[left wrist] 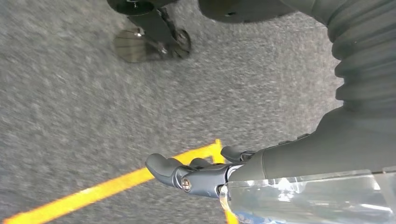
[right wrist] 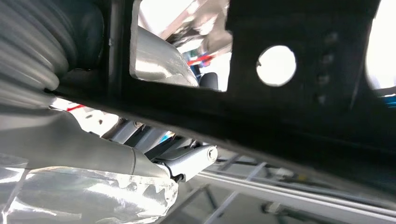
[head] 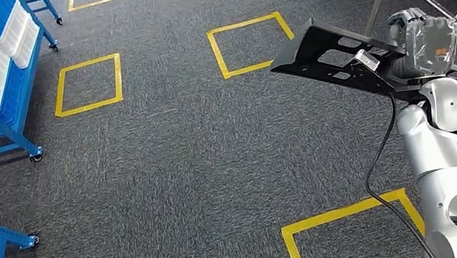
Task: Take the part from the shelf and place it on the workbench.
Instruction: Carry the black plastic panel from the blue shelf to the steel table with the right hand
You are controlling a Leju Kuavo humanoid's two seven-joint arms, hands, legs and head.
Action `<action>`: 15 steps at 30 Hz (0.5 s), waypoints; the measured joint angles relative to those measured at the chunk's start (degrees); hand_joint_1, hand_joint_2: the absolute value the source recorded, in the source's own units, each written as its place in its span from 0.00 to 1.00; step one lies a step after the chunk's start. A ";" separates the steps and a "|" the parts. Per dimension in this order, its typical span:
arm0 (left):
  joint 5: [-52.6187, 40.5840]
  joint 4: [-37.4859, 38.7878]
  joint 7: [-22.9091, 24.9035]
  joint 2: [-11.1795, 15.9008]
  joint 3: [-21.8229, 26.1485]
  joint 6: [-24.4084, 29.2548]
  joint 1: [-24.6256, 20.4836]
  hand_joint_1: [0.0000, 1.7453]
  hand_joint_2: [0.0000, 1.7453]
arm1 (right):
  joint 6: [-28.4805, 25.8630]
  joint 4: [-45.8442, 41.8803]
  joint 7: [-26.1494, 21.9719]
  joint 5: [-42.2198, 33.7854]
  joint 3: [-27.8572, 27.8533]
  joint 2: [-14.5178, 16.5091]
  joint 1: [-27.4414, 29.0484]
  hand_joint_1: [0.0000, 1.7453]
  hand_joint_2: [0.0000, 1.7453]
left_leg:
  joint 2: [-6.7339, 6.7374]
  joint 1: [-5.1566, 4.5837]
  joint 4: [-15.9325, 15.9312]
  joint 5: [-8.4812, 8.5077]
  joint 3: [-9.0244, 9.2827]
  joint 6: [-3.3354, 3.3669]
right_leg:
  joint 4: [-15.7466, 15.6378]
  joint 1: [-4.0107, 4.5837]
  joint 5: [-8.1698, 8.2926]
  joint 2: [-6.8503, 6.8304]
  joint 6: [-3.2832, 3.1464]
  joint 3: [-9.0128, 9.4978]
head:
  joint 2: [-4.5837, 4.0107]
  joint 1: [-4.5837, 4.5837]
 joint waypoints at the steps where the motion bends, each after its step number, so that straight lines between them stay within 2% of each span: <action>1: 0.08 0.00 0.01 -0.01 -0.01 0.03 0.04 0.00 1.00 | -0.01 0.10 0.33 -0.08 0.51 -0.03 -0.28 1.00 1.00 | -1.57 0.10 3.86 -1.94 -1.68 -0.10 | 0.00 0.05 0.01 0.62 -0.23 -0.01 | 0.01 0.00; 3: 0.16 0.00 0.09 -0.04 -0.01 0.07 0.22 0.00 1.00 | 0.01 0.31 0.59 -0.21 1.16 -0.05 -0.43 1.00 1.00 | -2.79 0.14 10.94 -4.77 -5.10 -0.10 | 0.01 0.27 0.03 1.82 -0.49 -0.02 | 0.00 -0.01; 4: 0.19 0.00 0.13 -0.05 -0.01 0.07 0.30 0.00 1.00 | 0.02 0.39 0.61 -0.24 1.33 -0.09 -0.39 1.00 1.00 | -2.94 0.14 12.90 -5.10 -6.19 -0.02 | 0.02 0.41 0.04 2.45 -0.54 -0.01 | 0.00 -0.01; 5: 0.21 0.00 0.18 -0.05 -0.01 0.08 0.34 0.00 1.00 | 0.02 0.46 0.61 -0.25 1.45 -0.12 -0.36 1.00 1.00 | -3.02 0.09 12.99 -4.44 -6.47 0.17 | 0.04 0.52 0.06 3.10 -0.56 0.00 | 0.00 -0.01; 6: 0.24 0.00 0.21 -0.05 -0.01 0.08 0.35 0.00 1.00 | 0.02 0.54 0.61 -0.25 1.60 -0.16 -0.34 1.00 1.00 | -3.19 0.02 11.48 -2.99 -6.04 0.47 | 0.05 0.61 0.07 3.83 -0.57 0.02 | 0.00 -0.01; 7: 0.27 0.01 0.23 -0.04 -0.01 0.09 0.33 0.00 1.00 | 0.02 0.59 0.61 -0.25 1.74 -0.20 -0.35 1.00 1.00 | -3.71 -0.11 8.16 -0.77 -4.76 0.89 | 0.06 0.67 0.08 4.61 -0.57 0.07 | 0.01 -0.01; 9: 0.31 0.05 0.31 0.02 -0.01 0.10 0.30 0.00 1.00 | 0.02 0.66 0.71 -0.24 1.98 -0.25 -0.38 1.00 1.00 | -6.22 -0.31 -0.03 3.04 -1.37 1.77 | 0.08 0.66 0.14 5.96 -0.42 0.06 | 0.01 -0.01; 10: 0.32 0.09 0.38 0.05 -0.01 0.11 0.28 0.00 1.00 | 0.02 0.71 0.87 -0.21 2.07 -0.26 -0.40 1.00 1.00 | -7.21 -0.40 -2.78 3.95 -0.14 2.02 | 0.07 0.57 0.22 6.54 -0.22 -0.04 | 0.01 -0.01; 11: 0.33 0.11 0.49 0.08 -0.01 0.10 0.25 0.00 1.00 | 0.02 0.78 1.16 -0.16 2.15 -0.33 -0.40 1.00 1.00 | -7.72 -0.49 -4.05 4.10 0.43 2.16 | 0.04 0.40 0.34 7.14 0.09 -0.20 | 0.00 -0.01; 13: 0.34 0.13 0.75 0.02 -0.01 0.06 0.02 0.00 1.00 | 0.02 0.92 1.82 -0.06 2.32 -0.62 -0.41 1.00 1.00 | -6.66 -0.57 -4.76 4.29 0.82 2.43 | -0.19 0.15 0.64 8.13 0.84 -0.46 | 0.00 0.00; 14: 0.35 0.13 0.86 -0.02 -0.01 0.01 -0.14 0.00 1.00 | 0.01 0.98 2.14 -0.04 2.38 -0.90 -0.45 1.00 1.00 | -6.01 -0.52 -5.37 4.59 1.09 2.68 | -0.07 0.20 0.53 7.41 1.10 -0.60 | -0.01 0.01; 15: 0.36 0.13 0.94 -0.06 -0.01 -0.04 -0.28 0.00 1.00 | 0.01 1.07 2.44 -0.06 2.44 -1.14 -0.60 1.00 1.00 | -5.37 -0.44 -6.06 4.94 1.39 2.98 | 0.73 0.33 -0.11 5.97 1.28 -1.03 | 0.00 0.02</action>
